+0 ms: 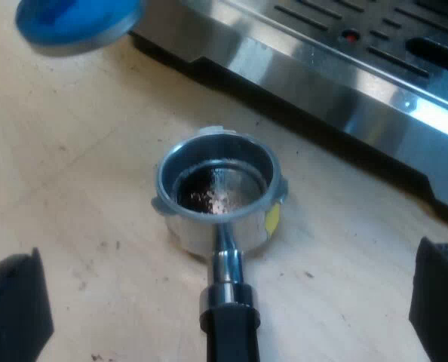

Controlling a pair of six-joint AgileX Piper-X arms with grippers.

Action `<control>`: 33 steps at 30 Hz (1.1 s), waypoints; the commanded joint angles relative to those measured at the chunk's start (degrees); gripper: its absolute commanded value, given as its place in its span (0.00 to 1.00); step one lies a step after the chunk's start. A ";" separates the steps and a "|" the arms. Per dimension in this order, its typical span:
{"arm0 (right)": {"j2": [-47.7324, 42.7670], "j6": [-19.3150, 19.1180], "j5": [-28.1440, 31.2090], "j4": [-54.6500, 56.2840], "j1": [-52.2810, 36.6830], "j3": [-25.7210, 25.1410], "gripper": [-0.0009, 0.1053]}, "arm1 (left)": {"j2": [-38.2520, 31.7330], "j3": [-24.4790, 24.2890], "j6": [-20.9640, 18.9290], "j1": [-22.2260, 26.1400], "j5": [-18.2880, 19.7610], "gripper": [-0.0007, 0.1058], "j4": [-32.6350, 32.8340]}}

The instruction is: Grind coffee beans and then tamp

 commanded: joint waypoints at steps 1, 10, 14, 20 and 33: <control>-0.21 -0.63 -1.12 -0.34 -0.32 0.55 0.95 | -0.57 -1.61 -0.32 -0.29 0.60 0.01 0.21; -0.21 -0.63 -2.97 -4.63 -0.32 2.81 0.95 | -0.57 -5.24 0.06 -0.29 4.23 0.01 0.19; -0.21 -0.63 -2.96 -5.02 -0.32 2.81 0.95 | -0.46 -5.44 0.05 -1.26 6.62 0.01 -0.73; -0.21 -0.63 -2.96 -5.02 -0.32 2.81 0.95 | -0.27 -5.44 -0.40 -5.92 5.46 0.01 -3.82; -0.21 0.38 -2.96 -5.02 -0.32 2.81 0.95 | 5.47 -5.44 -1.30 -5.89 2.60 0.01 -4.51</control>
